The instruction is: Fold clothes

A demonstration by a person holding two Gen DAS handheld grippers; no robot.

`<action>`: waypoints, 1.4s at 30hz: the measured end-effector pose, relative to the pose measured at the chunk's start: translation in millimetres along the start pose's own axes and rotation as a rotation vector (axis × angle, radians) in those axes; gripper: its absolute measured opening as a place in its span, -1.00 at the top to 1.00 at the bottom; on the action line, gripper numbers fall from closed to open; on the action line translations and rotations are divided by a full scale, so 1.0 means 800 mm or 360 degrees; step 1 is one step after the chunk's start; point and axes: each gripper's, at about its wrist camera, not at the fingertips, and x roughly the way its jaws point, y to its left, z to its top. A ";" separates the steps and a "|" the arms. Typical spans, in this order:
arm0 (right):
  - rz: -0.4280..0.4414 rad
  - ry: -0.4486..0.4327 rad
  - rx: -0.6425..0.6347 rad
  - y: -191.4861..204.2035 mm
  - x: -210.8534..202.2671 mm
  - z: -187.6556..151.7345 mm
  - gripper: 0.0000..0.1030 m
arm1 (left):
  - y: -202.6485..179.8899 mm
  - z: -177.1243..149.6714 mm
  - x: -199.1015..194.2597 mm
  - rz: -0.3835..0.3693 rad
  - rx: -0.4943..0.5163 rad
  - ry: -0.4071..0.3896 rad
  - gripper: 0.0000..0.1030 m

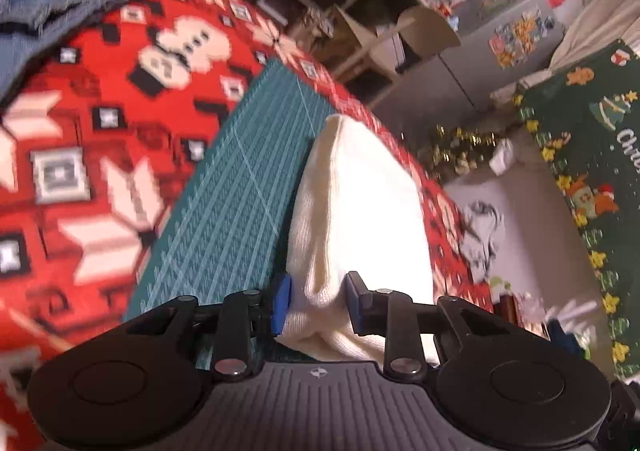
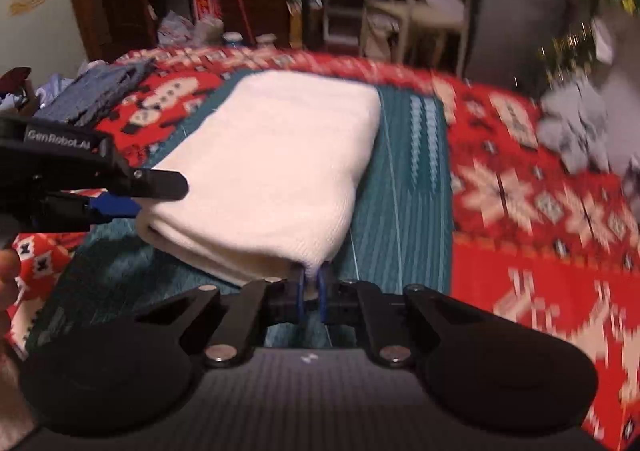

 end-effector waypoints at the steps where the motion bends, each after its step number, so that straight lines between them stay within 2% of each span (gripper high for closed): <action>1: 0.0005 -0.0011 0.0030 -0.002 0.005 0.003 0.86 | 0.004 0.004 0.002 -0.0008 -0.0025 -0.0003 0.43; 6: 0.0044 0.0039 0.0083 -0.008 0.006 -0.003 0.89 | 0.023 -0.001 0.006 -0.0016 -0.0129 0.0030 0.43; 9: 0.0070 0.0086 0.0097 -0.010 0.003 -0.010 1.00 | 0.014 -0.004 0.001 0.0014 -0.0071 0.0031 0.42; 11: 0.0087 0.0091 0.0104 -0.010 -0.004 -0.015 1.00 | 0.009 -0.007 -0.003 0.0036 -0.0031 0.0027 0.41; 14: 0.0097 0.0035 0.0203 -0.026 -0.020 -0.010 1.00 | 0.009 -0.008 -0.015 0.0046 -0.0040 0.0022 0.41; 17: 0.0093 -0.0019 0.0315 -0.046 -0.031 -0.004 0.99 | 0.007 -0.007 -0.035 0.0033 -0.0029 -0.0038 0.42; 21: 0.0115 -0.0053 0.0493 -0.080 -0.019 0.008 0.99 | -0.016 0.003 -0.045 -0.0019 0.0089 -0.0105 0.45; 24: 0.0195 -0.0085 0.0627 -0.105 -0.003 0.019 0.98 | -0.042 0.011 -0.015 -0.0102 0.0182 -0.0028 0.55; 26: 0.0262 -0.0099 0.0704 -0.117 0.013 0.026 0.98 | -0.059 0.016 0.005 -0.0155 0.0243 0.0026 0.69; 29: 0.0334 -0.0062 0.0761 -0.127 0.041 0.034 0.98 | -0.071 0.015 0.048 -0.0147 0.0311 0.0136 0.76; 35: 0.0404 0.0016 0.0658 -0.119 0.081 0.042 0.98 | -0.071 0.011 0.086 -0.0232 0.0272 0.0228 0.81; 42: 0.0396 0.0091 0.0279 -0.088 0.070 0.043 1.00 | -0.079 -0.006 0.083 -0.0225 0.0318 0.0299 0.81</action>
